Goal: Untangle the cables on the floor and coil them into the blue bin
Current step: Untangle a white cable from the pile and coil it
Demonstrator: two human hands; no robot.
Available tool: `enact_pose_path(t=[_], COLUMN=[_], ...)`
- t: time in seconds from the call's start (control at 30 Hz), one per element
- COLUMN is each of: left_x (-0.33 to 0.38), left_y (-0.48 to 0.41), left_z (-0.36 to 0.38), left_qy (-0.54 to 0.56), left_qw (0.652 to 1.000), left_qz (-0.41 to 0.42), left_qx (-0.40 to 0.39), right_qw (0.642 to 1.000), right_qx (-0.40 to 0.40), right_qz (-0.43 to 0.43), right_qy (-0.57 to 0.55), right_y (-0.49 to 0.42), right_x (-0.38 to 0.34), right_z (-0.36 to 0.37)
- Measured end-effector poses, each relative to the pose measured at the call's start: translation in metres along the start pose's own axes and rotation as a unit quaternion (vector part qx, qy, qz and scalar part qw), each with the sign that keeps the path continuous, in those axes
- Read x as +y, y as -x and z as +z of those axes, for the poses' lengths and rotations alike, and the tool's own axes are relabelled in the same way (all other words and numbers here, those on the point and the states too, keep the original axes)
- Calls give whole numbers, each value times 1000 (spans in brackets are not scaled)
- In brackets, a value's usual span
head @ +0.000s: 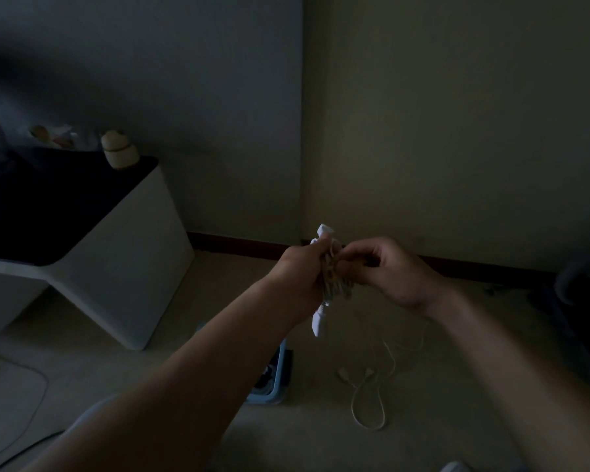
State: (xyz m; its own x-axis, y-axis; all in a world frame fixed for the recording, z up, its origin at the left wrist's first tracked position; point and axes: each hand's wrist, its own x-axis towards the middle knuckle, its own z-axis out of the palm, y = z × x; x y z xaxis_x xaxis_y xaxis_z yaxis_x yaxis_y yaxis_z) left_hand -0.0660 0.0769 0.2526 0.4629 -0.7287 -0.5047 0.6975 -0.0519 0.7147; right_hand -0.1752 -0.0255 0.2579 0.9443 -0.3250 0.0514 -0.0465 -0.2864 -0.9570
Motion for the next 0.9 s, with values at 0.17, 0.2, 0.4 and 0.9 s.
enact_pose_path(t=[0.17, 0.2, 0.4, 0.9], left_x=[-3, -2, -2, 1], left_y=[-4, -3, 1, -1], left_z=[-1, -1, 0, -1], left_qy=[5, 14, 41, 45], left_qw=[1000, 1000, 999, 998], left_qz=[13, 12, 0, 26], left_qx=[21, 18, 5, 46], right_qw=[998, 997, 991, 928], right_qx=[60, 74, 134, 278], right_qz=[-1, 1, 5, -32], right_qy=[20, 21, 19, 245], right_y=[-2, -3, -3, 2], right_x=[6, 6, 7, 5], right_z=[8, 10, 12, 26])
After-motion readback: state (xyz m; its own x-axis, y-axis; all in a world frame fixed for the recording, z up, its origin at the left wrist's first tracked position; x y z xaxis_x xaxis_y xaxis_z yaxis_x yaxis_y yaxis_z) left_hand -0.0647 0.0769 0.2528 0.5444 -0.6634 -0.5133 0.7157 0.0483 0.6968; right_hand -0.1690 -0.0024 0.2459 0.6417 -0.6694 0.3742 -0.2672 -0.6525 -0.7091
